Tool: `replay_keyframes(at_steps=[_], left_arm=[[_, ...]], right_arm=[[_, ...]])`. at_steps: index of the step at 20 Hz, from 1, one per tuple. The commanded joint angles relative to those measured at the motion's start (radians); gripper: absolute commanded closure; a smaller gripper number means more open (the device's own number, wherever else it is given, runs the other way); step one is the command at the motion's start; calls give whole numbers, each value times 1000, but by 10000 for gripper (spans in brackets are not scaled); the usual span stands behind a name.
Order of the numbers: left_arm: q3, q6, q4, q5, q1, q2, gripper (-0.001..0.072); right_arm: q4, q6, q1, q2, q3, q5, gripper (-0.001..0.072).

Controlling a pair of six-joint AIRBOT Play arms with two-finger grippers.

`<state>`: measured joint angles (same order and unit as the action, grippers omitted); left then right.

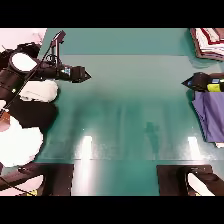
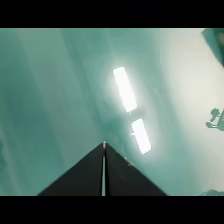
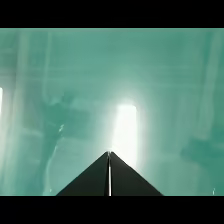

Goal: Fold the shirts.

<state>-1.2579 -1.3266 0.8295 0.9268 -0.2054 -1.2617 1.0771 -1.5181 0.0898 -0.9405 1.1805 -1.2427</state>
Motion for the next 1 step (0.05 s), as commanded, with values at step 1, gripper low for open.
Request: replay_keyframes(at_steps=[1], left_arm=[[-1,-1,0,-3,0,1,683]], right_arm=[[-4,10,71,1,0,9,692]])
